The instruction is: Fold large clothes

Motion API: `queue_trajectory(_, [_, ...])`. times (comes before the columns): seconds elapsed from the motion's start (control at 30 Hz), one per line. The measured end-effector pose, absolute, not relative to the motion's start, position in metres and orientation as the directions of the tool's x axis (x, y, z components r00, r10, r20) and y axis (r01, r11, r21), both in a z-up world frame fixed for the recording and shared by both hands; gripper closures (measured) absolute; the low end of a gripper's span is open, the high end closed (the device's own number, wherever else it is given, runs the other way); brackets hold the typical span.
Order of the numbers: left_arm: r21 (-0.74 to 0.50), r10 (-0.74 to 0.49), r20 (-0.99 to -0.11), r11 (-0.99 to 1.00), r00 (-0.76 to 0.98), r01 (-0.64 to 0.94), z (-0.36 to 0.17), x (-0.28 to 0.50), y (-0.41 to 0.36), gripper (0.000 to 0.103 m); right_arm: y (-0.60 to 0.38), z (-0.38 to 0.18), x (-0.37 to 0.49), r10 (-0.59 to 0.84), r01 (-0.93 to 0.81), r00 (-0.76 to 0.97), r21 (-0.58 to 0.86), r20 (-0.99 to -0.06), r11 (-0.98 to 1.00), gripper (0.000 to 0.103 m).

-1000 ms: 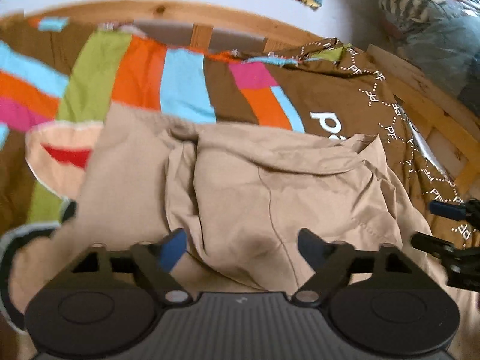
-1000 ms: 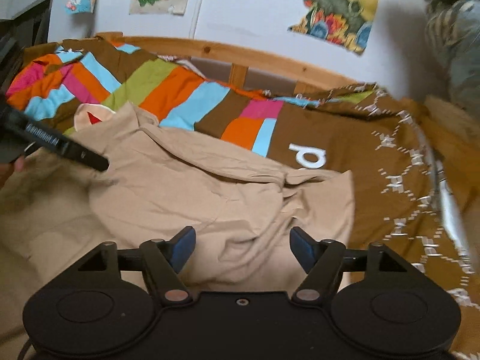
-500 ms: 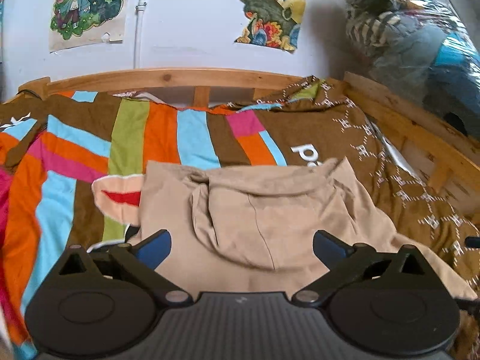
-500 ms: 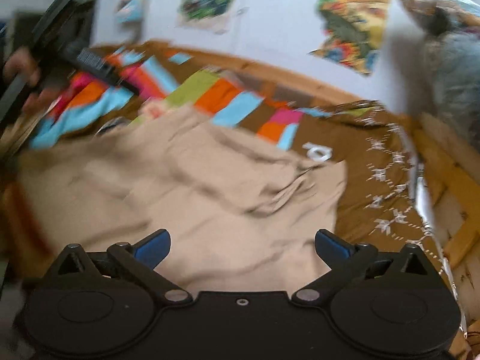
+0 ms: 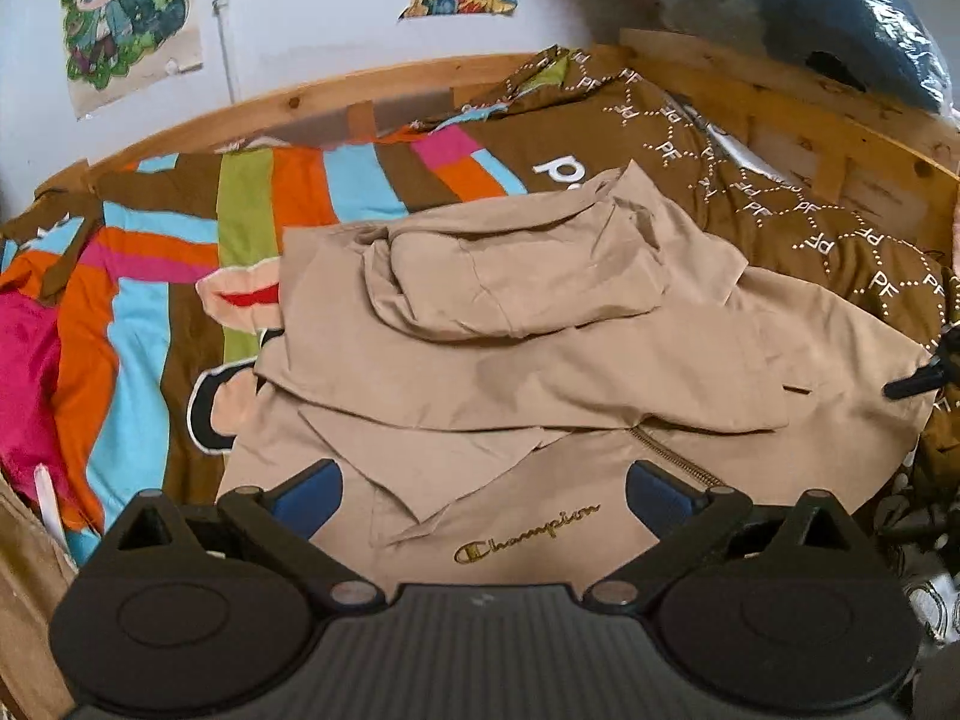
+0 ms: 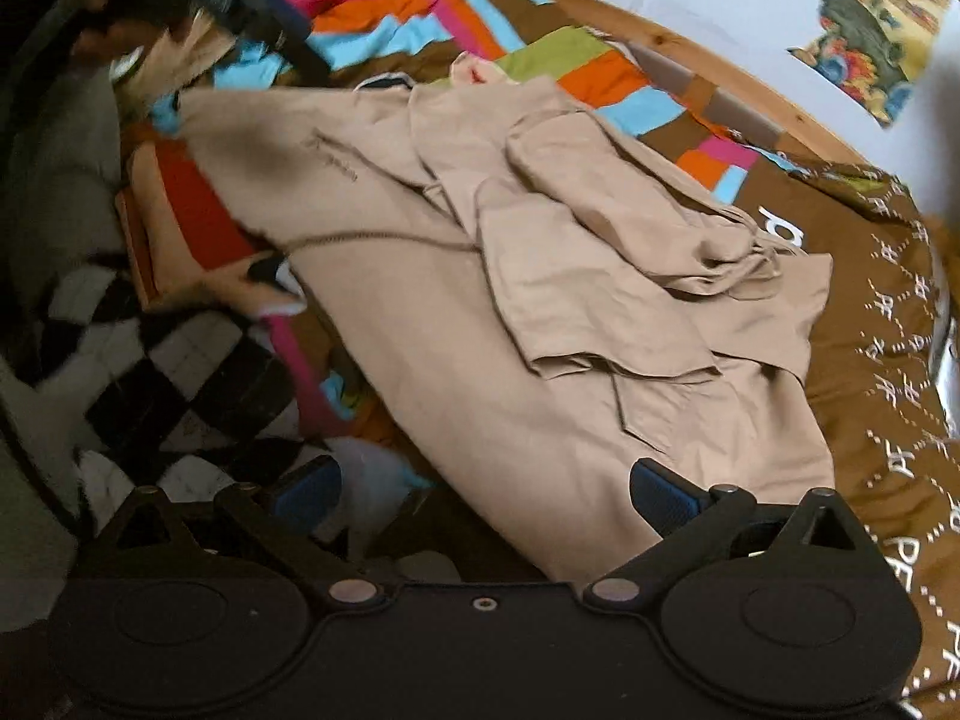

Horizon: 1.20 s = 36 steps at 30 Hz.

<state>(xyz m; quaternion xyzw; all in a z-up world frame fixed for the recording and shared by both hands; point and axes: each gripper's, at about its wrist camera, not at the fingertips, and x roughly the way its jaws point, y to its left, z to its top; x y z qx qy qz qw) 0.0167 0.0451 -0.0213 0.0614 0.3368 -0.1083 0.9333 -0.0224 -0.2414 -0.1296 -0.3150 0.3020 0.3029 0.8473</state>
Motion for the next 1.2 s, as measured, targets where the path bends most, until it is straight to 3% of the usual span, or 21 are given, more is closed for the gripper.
queue_trajectory(0.23, [-0.004,-0.225,-0.624,0.958,0.748,0.286,-0.022,0.016,0.047,0.001,-0.233,-0.130,-0.003,0.276,-0.618,0.716,-0.399,-0.641,0.677,0.004])
queue_trajectory(0.43, [-0.090,-0.397,-0.582,0.899,0.709,0.429,-0.019,0.008,0.046,0.001,-0.245,-0.090,0.028,0.327,-0.571,0.742,-0.296,-0.585,0.766,0.005])
queue_trajectory(0.57, [-0.072,-0.478,-0.574,0.839,0.665,0.540,-0.019,-0.005,0.032,0.001,-0.244,-0.073,0.049,0.330,-0.543,0.754,-0.255,-0.568,0.800,0.006])
queue_trajectory(0.9, [0.124,-0.285,-0.719,0.845,0.634,0.521,-0.052,-0.005,0.001,0.003,-0.236,-0.072,0.074,0.335,-0.538,0.749,-0.230,-0.571,0.811,0.007])
queue_trajectory(1.2, [0.128,-0.291,-0.736,0.826,0.612,0.548,-0.056,-0.004,0.001,0.003,-0.261,-0.079,0.023,0.374,-0.652,0.665,-0.259,-0.646,0.712,0.007])
